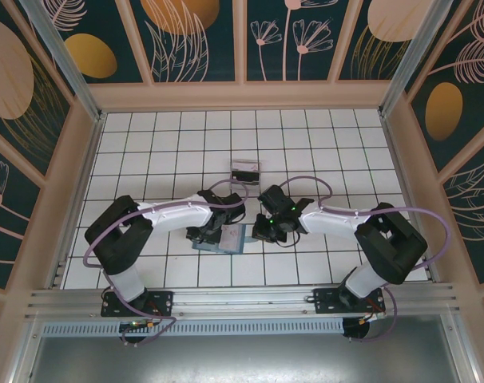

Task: Take the credit cards out of the card holder

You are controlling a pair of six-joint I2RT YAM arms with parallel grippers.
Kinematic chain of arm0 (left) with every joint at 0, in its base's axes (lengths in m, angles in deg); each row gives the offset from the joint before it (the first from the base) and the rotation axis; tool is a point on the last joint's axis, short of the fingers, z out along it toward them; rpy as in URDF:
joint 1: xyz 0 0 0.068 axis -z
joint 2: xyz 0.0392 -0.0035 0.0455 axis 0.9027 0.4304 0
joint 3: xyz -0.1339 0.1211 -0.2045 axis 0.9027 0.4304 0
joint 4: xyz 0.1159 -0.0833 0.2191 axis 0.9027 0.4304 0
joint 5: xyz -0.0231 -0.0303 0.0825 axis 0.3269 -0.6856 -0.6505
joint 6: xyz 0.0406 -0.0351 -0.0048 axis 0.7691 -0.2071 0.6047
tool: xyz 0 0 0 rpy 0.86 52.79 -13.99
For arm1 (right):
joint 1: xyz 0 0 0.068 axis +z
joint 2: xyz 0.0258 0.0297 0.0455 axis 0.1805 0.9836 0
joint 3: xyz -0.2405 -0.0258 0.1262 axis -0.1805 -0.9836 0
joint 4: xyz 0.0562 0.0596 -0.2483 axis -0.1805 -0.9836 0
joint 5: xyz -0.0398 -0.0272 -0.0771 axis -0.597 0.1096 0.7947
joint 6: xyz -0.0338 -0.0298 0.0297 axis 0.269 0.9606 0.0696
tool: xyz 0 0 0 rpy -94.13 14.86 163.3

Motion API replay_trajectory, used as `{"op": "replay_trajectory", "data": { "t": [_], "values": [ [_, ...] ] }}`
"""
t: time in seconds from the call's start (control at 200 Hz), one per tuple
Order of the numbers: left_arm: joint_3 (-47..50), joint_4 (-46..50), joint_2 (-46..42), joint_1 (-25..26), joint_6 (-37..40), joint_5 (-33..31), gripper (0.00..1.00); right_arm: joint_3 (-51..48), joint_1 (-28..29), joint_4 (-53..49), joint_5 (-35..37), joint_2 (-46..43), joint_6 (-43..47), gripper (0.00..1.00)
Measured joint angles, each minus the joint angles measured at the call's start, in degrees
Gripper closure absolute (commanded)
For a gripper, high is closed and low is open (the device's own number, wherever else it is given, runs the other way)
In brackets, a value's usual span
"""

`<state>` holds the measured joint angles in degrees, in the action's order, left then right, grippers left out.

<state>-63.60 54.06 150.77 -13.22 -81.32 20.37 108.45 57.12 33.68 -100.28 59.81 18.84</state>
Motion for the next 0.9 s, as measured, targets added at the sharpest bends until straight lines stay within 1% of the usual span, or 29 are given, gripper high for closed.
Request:
{"op": "replay_trajectory", "data": {
  "t": [0.105, 0.22, 0.505, 0.651, 0.756, 0.901],
  "values": [
    [1.33, -1.77, -0.37, -0.48, 0.39, 0.68, 0.59, 0.11, 0.0, -0.07, 0.17, 0.0, 0.11, 0.95],
    [2.19, -3.43, -1.36, -0.74, 1.36, 1.97, 0.6, 0.37, -0.15, -0.68, 0.48, 0.0, 0.28, 0.95],
    [4.37, -9.64, -5.57, -0.94, 2.6, 9.4, 0.6, 0.76, -2.08, -5.01, 3.08, 0.0, 2.1, 0.93],
    [3.43, -9.92, -6.67, -0.94, 2.6, 10.43, 0.61, 1.73, -2.16, -6.51, 3.82, -0.02, 2.67, 0.85],
    [1.2, -9.81, -8.0, -0.94, 2.62, 10.43, 0.61, 2.14, -2.16, -7.5, 4.48, -0.11, 2.89, 0.77],
    [-1.88, -10.23, -10.86, -0.94, 2.8, 11.13, 0.61, 3.56, -2.16, -9.66, 5.79, -0.2, 3.15, 0.72]
  ]
}}
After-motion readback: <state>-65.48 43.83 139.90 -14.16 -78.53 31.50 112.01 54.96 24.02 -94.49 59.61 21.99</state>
